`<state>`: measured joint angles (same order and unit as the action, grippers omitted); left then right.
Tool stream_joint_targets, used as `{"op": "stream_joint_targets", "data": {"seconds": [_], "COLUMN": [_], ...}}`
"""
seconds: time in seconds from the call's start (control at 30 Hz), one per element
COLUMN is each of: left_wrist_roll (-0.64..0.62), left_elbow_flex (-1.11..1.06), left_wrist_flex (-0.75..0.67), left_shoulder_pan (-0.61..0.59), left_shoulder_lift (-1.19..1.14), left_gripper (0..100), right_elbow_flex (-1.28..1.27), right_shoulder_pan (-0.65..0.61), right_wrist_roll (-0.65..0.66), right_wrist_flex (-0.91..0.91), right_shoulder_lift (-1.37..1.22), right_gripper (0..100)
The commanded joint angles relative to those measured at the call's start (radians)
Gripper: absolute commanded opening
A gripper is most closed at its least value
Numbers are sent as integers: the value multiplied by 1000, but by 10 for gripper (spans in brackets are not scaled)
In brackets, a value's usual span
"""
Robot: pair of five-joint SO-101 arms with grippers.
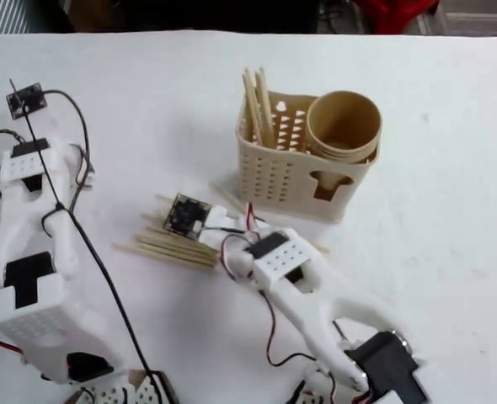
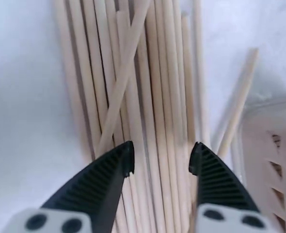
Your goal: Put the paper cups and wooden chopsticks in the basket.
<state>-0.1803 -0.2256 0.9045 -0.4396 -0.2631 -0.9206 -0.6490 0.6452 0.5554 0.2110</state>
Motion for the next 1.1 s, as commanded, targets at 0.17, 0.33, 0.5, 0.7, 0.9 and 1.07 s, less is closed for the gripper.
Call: {"op": "stream_joint_targets", "data": {"seconds": [0.17, 0.33, 0.5, 0.7, 0.9, 1.07], "left_wrist_roll": [-9, -9, -9, -9, -9, -9], "left_elbow_flex": [11, 8, 5, 5, 6, 6], "left_wrist_flex": [-5, -5, -3, -2, -3, -3], "left_shoulder_pan": [-1, -1, -4, -4, -2, -2], "left_shoulder_lift": [10, 10, 10, 10, 10, 10], "left_gripper": [72, 72, 72, 72, 72, 72], "right_elbow_flex": [97, 35, 44, 107, 114, 110], "right_shoulder_pan": [-45, -105, -108, -104, -104, -102], "right_wrist_roll": [-83, -95, -95, -94, -94, -94], "right_wrist_flex": [153, 90, -2, -15, -15, 7], "right_shoulder_lift": [137, 124, -1, -102, -107, -38], "right_gripper": [197, 197, 197, 78, 17, 17]}}
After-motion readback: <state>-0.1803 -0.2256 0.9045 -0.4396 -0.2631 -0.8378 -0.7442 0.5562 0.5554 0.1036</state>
